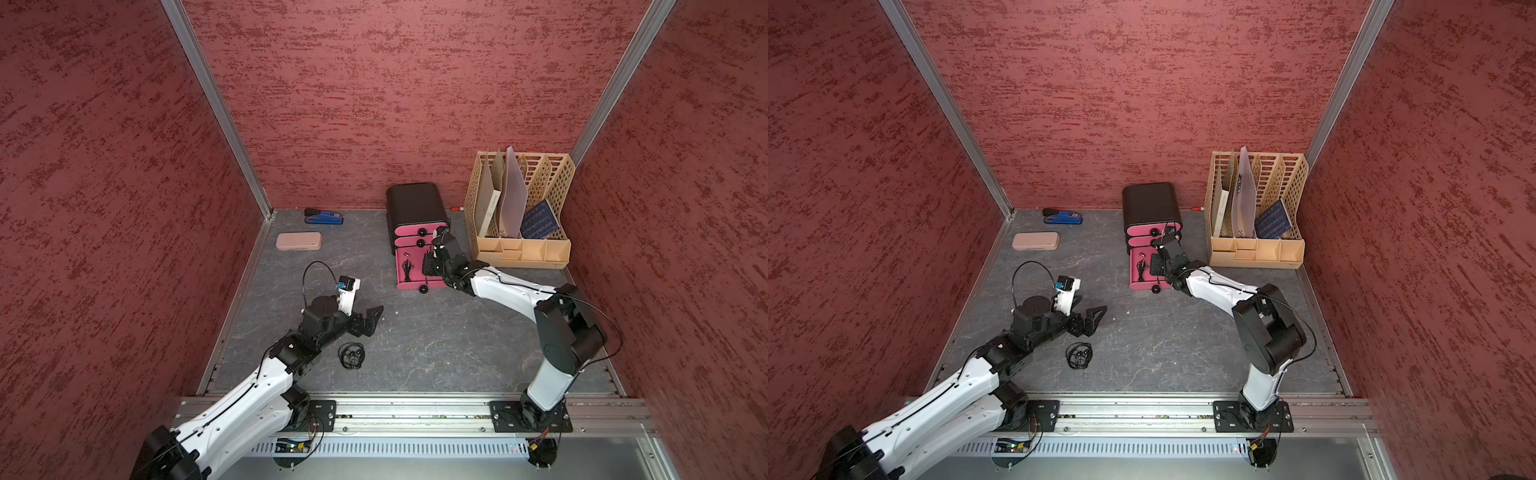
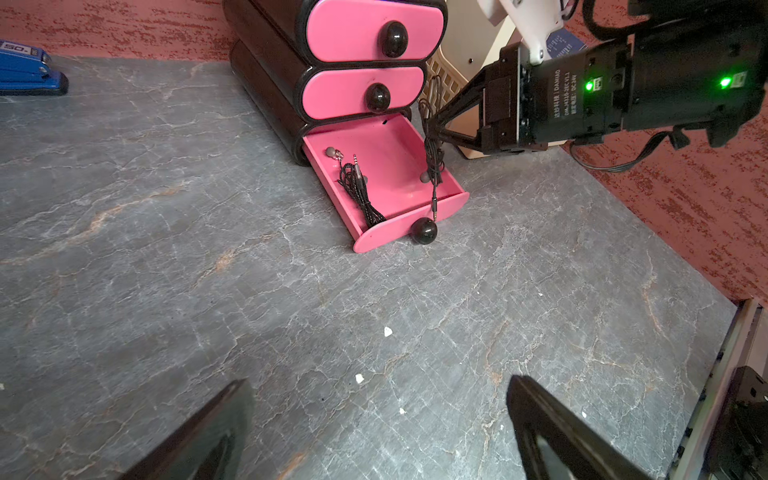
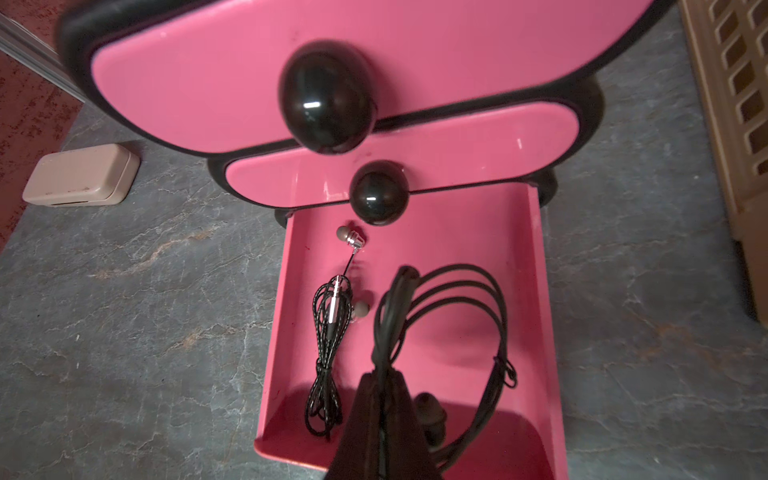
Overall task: Place the wired earphones into the drawer by color
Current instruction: Place the wired earphones in the drawer.
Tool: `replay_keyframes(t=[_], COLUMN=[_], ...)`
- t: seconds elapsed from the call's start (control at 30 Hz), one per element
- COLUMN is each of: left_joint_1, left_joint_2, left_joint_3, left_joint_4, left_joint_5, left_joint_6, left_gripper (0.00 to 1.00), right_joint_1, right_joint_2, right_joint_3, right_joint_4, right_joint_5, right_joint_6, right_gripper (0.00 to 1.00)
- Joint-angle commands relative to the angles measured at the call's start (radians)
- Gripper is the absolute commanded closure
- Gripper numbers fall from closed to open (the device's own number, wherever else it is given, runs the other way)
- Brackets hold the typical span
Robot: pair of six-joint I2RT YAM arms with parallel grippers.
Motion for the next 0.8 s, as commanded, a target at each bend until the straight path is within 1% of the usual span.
replay_keyframes(t=[0.0, 0.4, 0.77], left_joint_1=[-0.002, -0.003, -0.002], left_joint_2=[-0.002, 0.009, 0.02], left_joint_3=[-0.012, -0.013, -0.011], left_joint_4=[0.021, 0.027, 0.033], left_joint_5=[-0.008, -0.012, -0.014], left_joint_6=[0.016, 0.015, 0.016], left_gripper=[0.0, 0.0, 0.0], right_joint_1=[-0.017, -0.05, -0.061], right_joint_2=[0.02, 0.083, 0.133], right_joint_3=[0.031, 0.024, 0.04], right_joint_4=[0.063, 0.139, 0.165], right_joint_5=[-0.016, -0.02, -0.034], right_joint_6=[0.021, 0.079, 0.105], right_gripper=[0.97, 0.97, 0.96])
